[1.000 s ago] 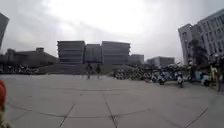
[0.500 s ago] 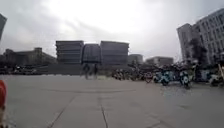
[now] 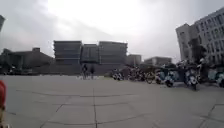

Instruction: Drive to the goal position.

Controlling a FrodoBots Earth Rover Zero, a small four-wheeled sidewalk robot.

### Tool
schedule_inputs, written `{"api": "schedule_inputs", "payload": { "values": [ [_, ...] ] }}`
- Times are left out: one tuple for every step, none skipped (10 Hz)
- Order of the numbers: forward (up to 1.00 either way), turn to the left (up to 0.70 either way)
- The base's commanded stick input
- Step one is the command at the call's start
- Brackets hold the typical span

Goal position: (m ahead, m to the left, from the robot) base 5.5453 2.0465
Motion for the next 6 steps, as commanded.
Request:
{"api": "schedule_inputs", "payload": {
  "values": [
    [1.00,0.40],
    [1.00,0.40],
    [1.00,0.40],
    [1.00,0.40],
    [1.00,0.31],
    [1.00,0.17]
  ]
}}
